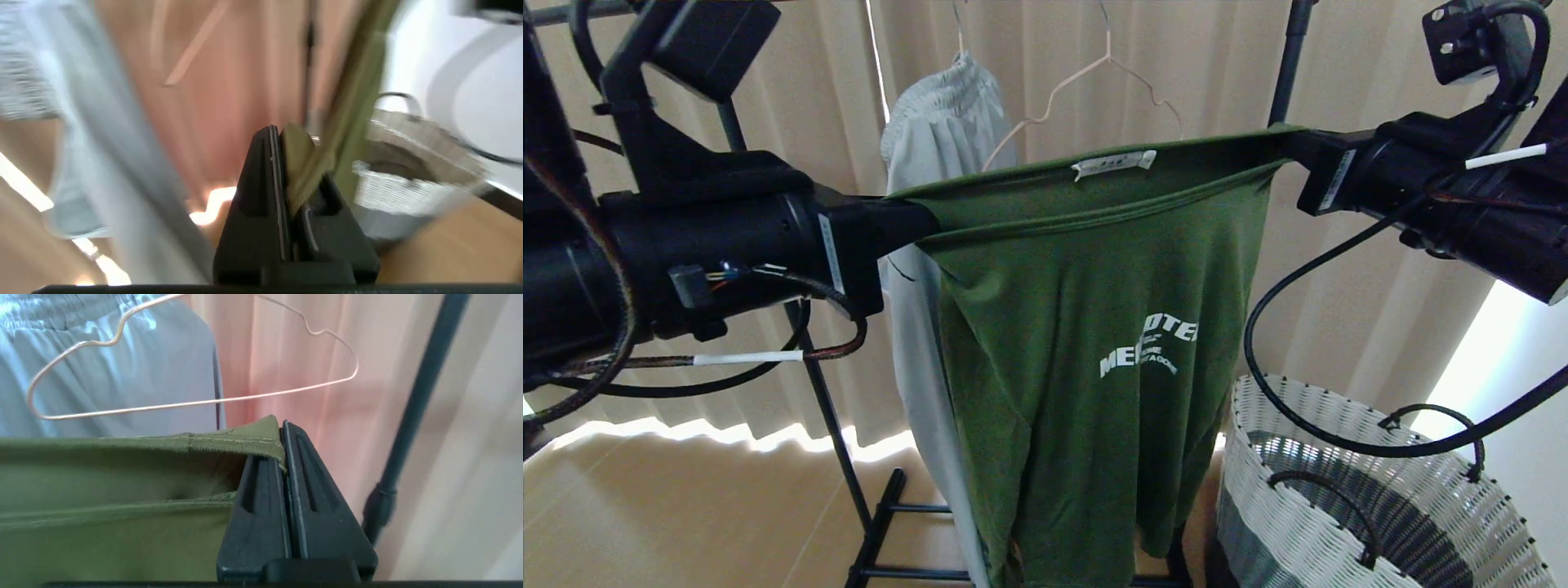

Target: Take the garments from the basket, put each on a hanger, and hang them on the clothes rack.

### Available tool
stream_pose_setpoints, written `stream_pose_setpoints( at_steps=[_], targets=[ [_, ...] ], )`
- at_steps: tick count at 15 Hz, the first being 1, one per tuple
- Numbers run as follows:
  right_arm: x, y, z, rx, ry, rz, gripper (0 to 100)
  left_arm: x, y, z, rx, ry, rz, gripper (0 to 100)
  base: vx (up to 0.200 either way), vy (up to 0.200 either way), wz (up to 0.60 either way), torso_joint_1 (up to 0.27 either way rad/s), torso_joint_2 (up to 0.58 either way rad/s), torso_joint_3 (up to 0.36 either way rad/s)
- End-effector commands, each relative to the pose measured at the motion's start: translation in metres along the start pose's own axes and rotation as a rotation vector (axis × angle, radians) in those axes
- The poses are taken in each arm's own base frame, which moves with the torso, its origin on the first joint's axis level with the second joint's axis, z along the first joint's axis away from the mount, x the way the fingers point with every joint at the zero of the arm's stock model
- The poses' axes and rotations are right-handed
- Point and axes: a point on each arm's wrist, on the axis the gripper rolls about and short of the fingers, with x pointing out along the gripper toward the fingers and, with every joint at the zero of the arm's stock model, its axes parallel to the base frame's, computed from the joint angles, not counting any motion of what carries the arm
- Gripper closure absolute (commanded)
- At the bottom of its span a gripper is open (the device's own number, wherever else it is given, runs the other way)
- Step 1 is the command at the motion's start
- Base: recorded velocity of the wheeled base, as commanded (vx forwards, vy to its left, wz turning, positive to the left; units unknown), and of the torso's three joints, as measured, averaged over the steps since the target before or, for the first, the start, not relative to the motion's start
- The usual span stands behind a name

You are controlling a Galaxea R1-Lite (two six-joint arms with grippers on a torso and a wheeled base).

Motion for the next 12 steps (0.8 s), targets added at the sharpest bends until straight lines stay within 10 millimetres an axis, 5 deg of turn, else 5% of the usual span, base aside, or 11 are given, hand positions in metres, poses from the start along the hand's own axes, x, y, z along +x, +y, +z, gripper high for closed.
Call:
stream_pose_setpoints(
  at_steps=[1,7,12],
  targets=[
    [0.010,0.001,-0.008,0.000,0.022,0.003,100,-0.015,-0.007,0.005,0.007,-0.032,-0.028,100,0.000,0.000,0.00,0.000,0.00,0.000],
    [-0.003,0.001,0.005,-0.002,-0.008,0.011,100,-0.008,-0.005,0.004,0.013,-0.024,-0.019,100,0.000,0.000,0.00,0.000,0.00,0.000],
    [-0.038,0.000,0.028,-0.007,-0.005,0.010,100,0.031,0.007,0.023,0.058,-0.050,0.146,100,0.000,0.000,0.00,0.000,0.00,0.000]
  ],
)
